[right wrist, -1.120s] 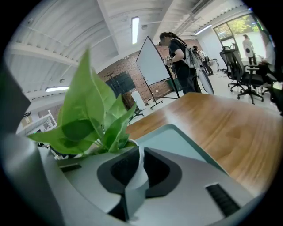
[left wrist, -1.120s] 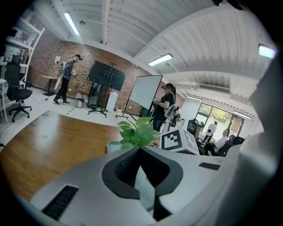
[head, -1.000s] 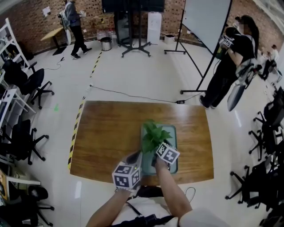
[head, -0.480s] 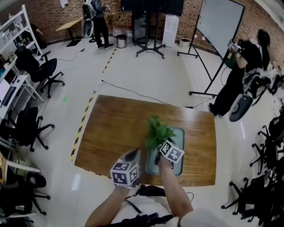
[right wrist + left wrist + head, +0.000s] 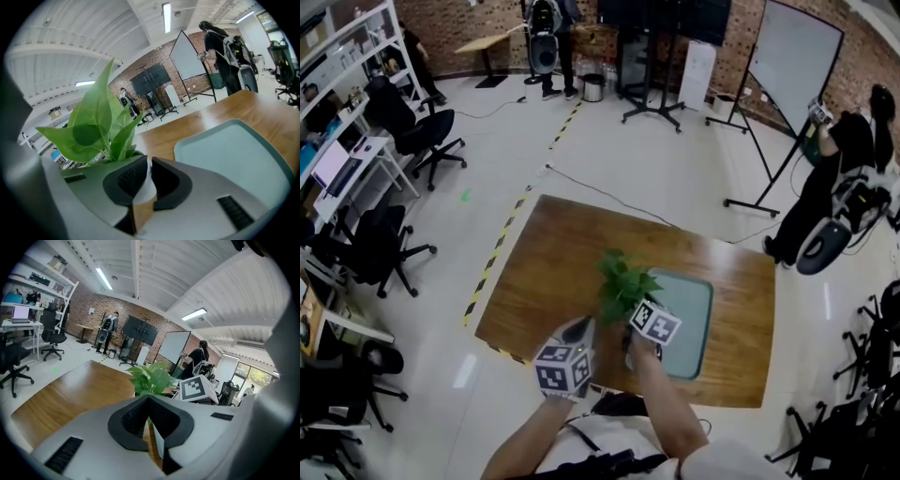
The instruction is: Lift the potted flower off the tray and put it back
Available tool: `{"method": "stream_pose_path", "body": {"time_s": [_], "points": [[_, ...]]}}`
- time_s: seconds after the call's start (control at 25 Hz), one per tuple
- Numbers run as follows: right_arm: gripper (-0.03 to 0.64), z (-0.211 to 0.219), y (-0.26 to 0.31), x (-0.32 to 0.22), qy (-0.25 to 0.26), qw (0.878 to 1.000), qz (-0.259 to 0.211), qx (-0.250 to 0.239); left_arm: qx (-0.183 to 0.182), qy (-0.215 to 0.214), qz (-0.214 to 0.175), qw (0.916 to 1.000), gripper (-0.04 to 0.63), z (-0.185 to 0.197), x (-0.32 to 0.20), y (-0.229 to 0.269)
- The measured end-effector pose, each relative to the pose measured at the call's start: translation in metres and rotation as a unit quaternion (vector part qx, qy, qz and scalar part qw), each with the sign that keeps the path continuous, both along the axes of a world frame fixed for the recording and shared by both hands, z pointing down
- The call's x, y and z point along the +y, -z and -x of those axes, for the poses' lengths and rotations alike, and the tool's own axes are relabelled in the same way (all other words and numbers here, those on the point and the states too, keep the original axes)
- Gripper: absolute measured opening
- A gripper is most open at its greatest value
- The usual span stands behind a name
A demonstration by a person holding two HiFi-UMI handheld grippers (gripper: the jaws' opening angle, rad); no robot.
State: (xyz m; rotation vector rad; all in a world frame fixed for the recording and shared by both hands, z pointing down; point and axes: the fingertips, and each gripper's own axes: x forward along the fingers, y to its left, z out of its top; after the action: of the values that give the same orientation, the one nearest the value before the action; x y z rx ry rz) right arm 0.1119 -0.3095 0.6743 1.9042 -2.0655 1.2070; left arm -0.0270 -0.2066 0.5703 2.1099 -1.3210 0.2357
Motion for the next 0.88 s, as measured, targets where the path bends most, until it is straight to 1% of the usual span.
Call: {"method": "stream_pose_path", "body": {"time_s": [0.16, 0.4, 0.68, 0.88], "points": [[0.043, 0.026, -0.01, 0.002, 0.022, 1.0, 0.012, -0.005, -0.003, 0.024, 0.008, 0.9997, -0.003, 0.021, 0.005, -0.003], [0.043, 0.051, -0.026, 0.009, 0.045, 0.999, 0.026, -0.011, -0.001, 0.05, 0.017, 0.9986, -0.003, 0.041, 0.012, -0.011], [0.044, 0.058, -0.032, 0.017, 0.054, 0.998, 0.029, -0.009, 0.002, 0.066, 0.023, 0.9976, -0.003, 0.05, 0.022, -0.018], [0.06, 0.059, -0.03, 0.018, 0.051, 0.998, 0.026, -0.023, 0.006, 0.067, 0.024, 0.9974, -0.003, 0.051, 0.025, -0.015]]}}
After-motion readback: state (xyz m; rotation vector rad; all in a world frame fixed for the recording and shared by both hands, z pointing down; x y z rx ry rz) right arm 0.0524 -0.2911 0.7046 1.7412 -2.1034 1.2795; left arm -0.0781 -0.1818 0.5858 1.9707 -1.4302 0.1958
